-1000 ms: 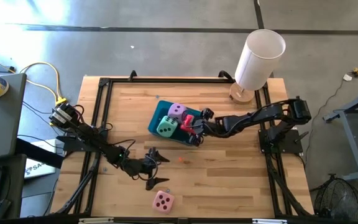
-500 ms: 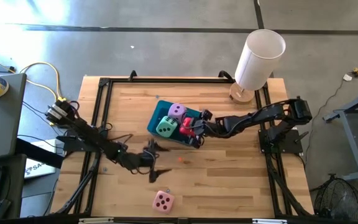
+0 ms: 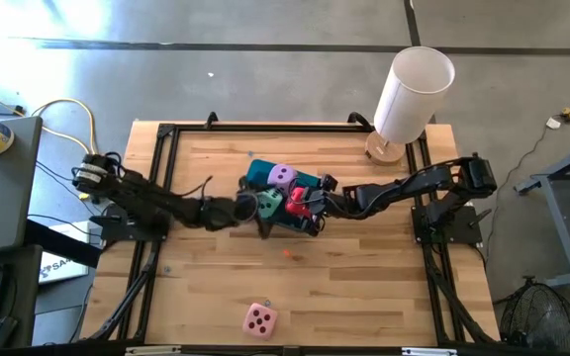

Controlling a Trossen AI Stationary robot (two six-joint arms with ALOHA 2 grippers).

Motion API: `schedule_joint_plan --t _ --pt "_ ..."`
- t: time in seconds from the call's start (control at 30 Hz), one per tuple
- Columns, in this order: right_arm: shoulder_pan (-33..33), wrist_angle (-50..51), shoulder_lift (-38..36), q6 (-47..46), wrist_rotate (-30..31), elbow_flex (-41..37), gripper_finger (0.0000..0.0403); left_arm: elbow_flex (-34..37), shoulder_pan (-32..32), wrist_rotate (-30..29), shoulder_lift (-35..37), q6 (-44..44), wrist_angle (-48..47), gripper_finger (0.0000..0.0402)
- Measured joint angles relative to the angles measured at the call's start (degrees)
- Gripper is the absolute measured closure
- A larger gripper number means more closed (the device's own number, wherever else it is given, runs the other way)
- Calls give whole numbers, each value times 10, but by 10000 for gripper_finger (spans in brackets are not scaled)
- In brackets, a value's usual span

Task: Pick & Place Dice
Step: Put the large red dice into the blue bin

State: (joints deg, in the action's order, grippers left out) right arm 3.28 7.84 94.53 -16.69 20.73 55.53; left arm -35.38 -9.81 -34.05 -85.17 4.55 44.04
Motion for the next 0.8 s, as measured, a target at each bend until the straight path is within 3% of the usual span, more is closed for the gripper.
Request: schedule_joint_plan --t 0.27,0.47,0.7,0.8 --pt "0 -23 0 4 -3 0 20 -9 41 30 -10 -43 3 2" --pt "0 -41 0 13 -20 0 20 -45 41 31 -66 -92 3 2" --pt "1 -44 0 19 -29 0 20 -67 31 -10 -106 -162 4 2" --pt "4 -41 0 28 -22 0 20 -69 36 -32 -121 -154 8 2"
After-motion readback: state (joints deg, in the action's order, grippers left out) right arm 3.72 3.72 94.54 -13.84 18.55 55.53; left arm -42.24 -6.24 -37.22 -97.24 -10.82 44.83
